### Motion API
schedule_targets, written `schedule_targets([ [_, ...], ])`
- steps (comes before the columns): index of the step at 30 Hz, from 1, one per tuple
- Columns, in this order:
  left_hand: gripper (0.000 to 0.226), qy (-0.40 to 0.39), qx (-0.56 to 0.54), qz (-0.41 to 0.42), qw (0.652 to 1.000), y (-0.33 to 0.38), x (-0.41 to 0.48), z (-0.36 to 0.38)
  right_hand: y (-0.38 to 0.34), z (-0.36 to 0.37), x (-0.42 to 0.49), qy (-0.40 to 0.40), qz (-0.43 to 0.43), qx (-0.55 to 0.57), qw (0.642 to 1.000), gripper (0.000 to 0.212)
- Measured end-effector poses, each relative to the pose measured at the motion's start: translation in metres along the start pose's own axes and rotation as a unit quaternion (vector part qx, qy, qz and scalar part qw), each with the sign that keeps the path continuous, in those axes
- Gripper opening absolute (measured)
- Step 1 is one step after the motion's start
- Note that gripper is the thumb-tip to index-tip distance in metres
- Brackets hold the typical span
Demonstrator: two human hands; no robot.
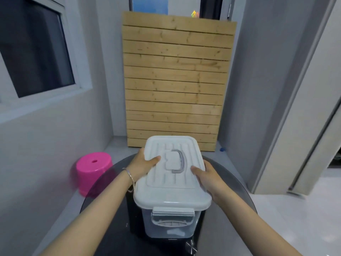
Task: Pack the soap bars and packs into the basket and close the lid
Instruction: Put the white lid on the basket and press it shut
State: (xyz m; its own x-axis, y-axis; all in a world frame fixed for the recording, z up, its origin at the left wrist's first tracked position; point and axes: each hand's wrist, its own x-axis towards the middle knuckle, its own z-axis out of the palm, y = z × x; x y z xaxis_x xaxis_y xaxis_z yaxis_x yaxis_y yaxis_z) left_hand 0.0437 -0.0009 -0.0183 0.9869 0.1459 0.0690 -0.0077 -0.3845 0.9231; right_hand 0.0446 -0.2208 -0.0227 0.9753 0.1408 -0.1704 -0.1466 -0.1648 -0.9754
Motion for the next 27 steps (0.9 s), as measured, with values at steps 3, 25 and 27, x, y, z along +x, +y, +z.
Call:
schedule_targets([
  [3,0.041,-0.016,-0.026,-0.035,0.999,0.0,0.003,0.002,-0.001,-0.001,-0.001,-0.024,0.012,0.062,0.998,0.019],
  [25,0.076,-0.068,0.442,0.05,0.893,0.024,-0.008,0.021,0.054,0.007,-0.064,0.058,-0.585,-0.582,0.561,0.077],
  [27,0.071,-0.066,0.446,0.059,0.89,0.021,-0.008,0.023,0.057,0.009,-0.065,0.075,-0.595,-0.573,0.558,0.076],
])
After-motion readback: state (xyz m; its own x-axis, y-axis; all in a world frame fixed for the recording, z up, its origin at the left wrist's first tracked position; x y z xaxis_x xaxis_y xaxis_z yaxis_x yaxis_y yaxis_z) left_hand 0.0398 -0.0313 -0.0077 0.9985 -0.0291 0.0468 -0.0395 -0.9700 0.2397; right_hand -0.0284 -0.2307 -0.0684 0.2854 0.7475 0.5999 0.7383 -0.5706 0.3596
